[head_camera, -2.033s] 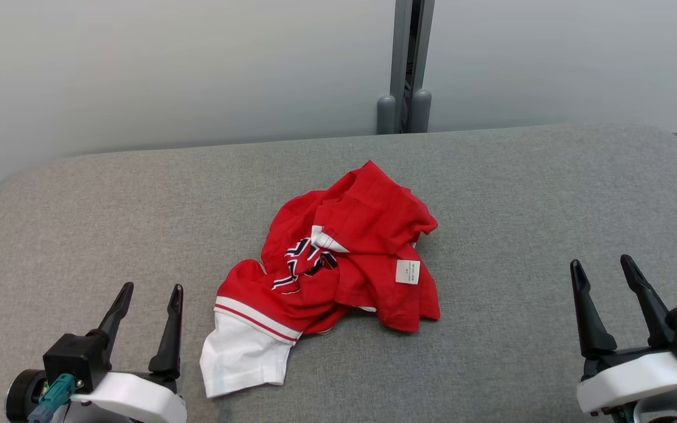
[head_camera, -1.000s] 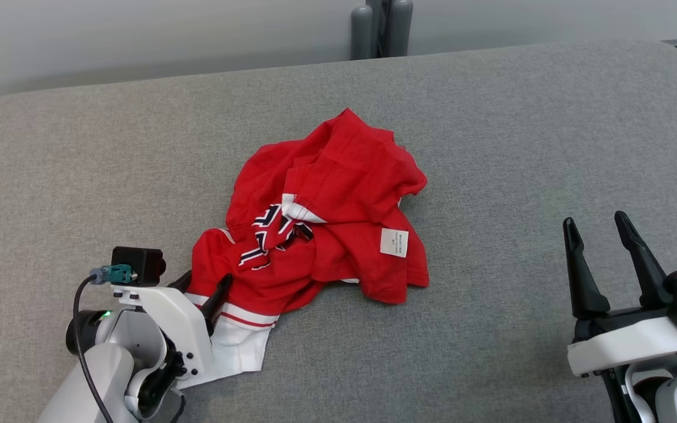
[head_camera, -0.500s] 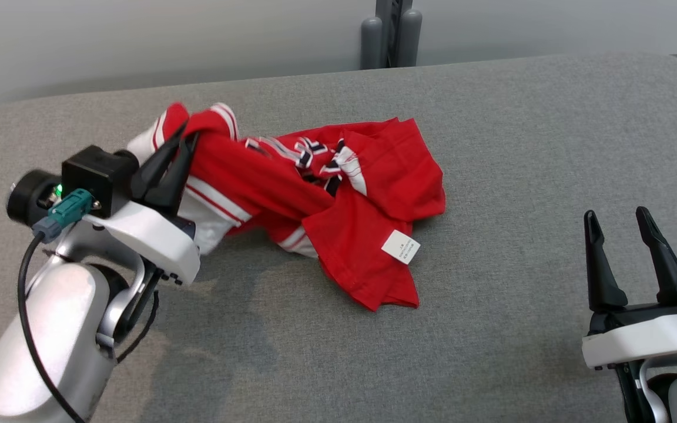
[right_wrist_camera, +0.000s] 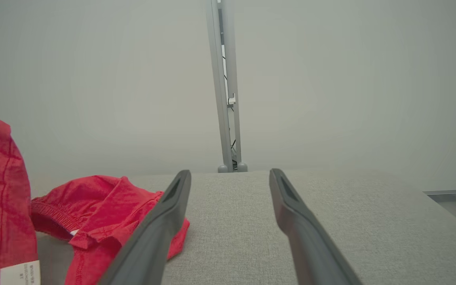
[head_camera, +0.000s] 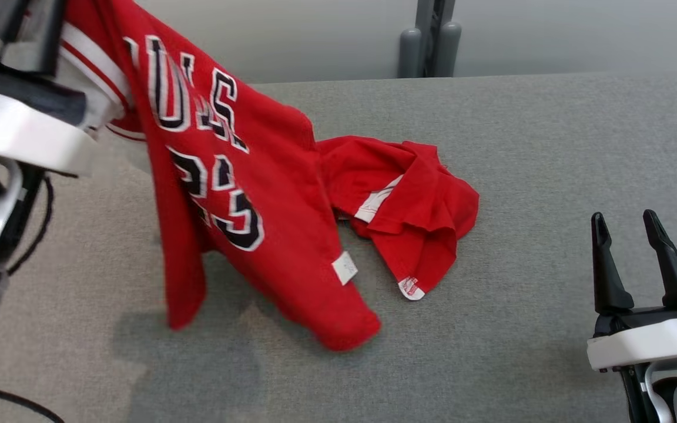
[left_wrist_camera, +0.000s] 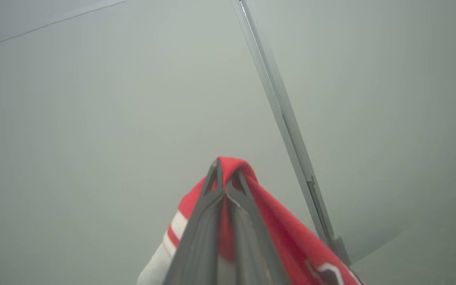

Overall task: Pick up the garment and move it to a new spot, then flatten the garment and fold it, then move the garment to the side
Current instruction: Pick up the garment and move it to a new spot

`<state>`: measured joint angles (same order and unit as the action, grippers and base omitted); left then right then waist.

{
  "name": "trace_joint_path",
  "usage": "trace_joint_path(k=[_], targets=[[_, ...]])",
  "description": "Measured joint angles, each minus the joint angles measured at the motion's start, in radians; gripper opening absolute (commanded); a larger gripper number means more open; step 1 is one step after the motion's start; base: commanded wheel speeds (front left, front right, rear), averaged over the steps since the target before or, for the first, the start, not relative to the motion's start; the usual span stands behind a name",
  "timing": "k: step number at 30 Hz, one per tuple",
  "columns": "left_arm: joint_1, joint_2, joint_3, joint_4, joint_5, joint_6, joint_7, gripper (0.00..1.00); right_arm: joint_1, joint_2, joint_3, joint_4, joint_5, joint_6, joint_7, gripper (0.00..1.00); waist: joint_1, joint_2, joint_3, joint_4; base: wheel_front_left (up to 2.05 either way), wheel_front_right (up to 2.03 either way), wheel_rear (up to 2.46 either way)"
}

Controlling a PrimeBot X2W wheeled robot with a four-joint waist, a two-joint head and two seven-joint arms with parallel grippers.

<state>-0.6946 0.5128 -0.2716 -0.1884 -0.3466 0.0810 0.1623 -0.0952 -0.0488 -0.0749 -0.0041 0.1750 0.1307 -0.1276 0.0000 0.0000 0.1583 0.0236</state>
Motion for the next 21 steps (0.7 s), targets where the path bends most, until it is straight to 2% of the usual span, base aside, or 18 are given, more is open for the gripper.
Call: trace_joint_path(k=[5,14,21], targets=[[-0.068,0.048,0.064,0.102,-0.016,0.006,0.004,0.00,0.005,0.000,-0.007,-0.021,-0.012,0.000,0.016,1.00,0.0000,0.0000,0.009,0.066,0.00,0.00,0.00],[-0.262,0.096,0.070,0.350,-0.006,-0.080,-0.074,0.00,-0.007,0.000,0.005,-0.065,-0.050,0.000,0.058,1.00,0.0000,0.0000,0.062,0.193,0.00,0.00,0.00],[-0.329,0.140,0.065,0.592,0.037,-0.101,-0.168,0.00,-0.044,0.000,0.032,-0.108,-0.067,0.000,0.089,1.00,0.0000,0.0000,0.155,0.227,0.00,0.00,0.00]])
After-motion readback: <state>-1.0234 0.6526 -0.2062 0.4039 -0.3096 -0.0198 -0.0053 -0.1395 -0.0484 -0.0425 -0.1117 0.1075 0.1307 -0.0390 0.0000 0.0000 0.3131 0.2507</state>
